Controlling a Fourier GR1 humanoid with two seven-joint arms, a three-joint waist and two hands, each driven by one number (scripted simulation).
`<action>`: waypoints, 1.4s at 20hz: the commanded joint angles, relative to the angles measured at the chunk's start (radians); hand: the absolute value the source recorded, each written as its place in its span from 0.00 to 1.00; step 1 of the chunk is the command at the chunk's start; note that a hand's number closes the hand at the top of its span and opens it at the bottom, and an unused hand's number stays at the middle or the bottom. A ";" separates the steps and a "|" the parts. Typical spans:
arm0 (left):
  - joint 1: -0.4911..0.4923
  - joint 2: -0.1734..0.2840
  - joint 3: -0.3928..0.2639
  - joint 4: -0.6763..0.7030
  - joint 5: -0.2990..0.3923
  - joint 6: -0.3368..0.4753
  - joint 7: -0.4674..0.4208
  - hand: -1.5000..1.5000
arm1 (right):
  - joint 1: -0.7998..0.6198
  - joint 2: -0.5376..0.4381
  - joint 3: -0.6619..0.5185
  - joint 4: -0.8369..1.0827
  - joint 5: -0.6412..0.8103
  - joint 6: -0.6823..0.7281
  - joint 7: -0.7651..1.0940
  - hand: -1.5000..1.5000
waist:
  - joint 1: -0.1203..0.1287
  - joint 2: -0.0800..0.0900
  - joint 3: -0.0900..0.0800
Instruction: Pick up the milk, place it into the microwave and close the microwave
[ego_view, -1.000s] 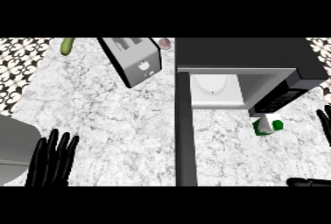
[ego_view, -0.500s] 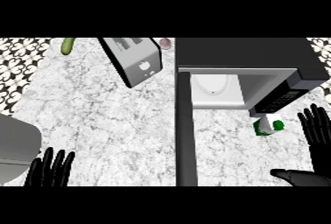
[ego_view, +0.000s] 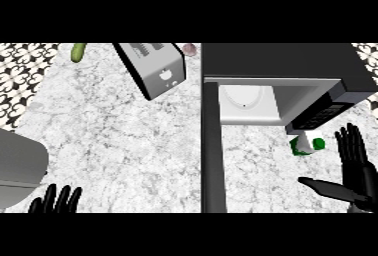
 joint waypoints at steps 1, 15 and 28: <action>-0.009 0.020 0.054 0.059 0.048 -0.035 -0.048 0.00 | -0.091 -0.042 -0.051 0.240 0.024 -0.030 -0.129 0.00 | 0.002 0.002 0.000; 0.088 0.041 -0.028 -0.013 -0.002 -0.017 -0.073 0.00 | -0.287 -0.133 -0.070 0.815 0.093 -0.043 -0.510 0.00 | 0.009 0.004 0.002; 0.076 0.067 0.031 0.042 0.052 -0.059 -0.133 0.00 | -0.369 -0.145 -0.049 0.940 0.122 -0.024 -0.594 0.00 | 0.008 0.004 0.002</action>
